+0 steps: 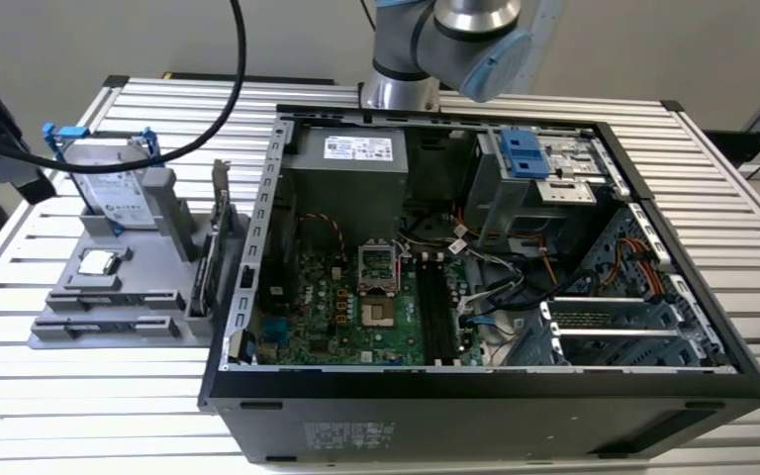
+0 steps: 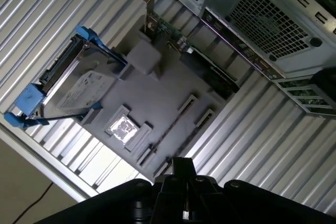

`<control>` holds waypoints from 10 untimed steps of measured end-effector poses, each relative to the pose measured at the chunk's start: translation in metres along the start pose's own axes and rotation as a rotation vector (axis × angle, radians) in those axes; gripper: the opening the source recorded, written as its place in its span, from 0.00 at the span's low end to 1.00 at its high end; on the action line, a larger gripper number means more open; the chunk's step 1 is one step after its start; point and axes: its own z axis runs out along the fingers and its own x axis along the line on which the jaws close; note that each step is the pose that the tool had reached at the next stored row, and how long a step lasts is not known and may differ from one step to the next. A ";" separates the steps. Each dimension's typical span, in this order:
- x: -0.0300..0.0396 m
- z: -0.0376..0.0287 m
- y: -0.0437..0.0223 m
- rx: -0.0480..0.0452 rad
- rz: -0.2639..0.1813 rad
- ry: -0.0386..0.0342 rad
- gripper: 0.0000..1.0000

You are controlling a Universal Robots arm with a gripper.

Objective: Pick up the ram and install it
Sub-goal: 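Pick up the ram and move it above insertion slot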

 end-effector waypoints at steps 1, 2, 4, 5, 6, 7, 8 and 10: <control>0.0001 0.0001 -0.0001 0.0001 0.012 -0.0006 0.00; 0.0001 0.0002 -0.0002 0.0004 0.025 -0.0012 0.00; 0.0003 0.0004 -0.0004 0.0008 0.051 -0.0025 0.00; 0.0004 0.0005 -0.0005 0.0009 0.065 -0.0032 0.00; 0.0005 0.0006 -0.0006 0.0012 0.078 -0.0038 0.00; 0.0005 0.0007 -0.0007 0.0014 0.091 -0.0044 0.00; 0.0006 0.0008 -0.0008 0.0017 0.104 -0.0051 0.00; 0.0007 0.0011 -0.0010 0.0020 0.130 -0.0064 0.00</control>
